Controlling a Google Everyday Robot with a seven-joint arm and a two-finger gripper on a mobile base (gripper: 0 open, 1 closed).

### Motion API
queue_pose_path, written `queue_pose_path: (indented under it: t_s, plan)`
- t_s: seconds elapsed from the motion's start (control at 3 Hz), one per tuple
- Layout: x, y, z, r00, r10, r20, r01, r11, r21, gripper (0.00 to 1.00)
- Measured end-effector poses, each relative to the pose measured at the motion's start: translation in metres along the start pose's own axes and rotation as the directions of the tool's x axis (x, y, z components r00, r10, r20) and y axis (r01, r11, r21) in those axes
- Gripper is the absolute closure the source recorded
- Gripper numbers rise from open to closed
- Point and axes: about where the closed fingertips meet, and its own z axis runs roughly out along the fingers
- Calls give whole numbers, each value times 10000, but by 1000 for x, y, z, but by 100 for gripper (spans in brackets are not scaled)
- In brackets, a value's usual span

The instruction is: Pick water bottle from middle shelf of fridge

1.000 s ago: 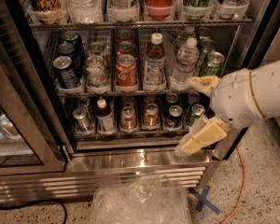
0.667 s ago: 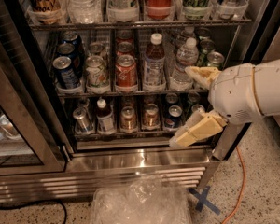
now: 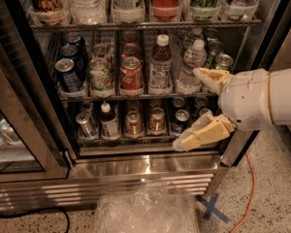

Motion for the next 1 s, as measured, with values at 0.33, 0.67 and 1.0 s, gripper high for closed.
queue_pose_path:
  t_s: [0.33,0.67,1.0]
  plan:
    - [14,0,12,9809,851,1748,-998,9920,768,0]
    - [33,-2,18,9328,1606,3226,-2302,9543,1905,0]
    - [73,-5,14,8505,2448,4656,-4056,8689,2839,0]
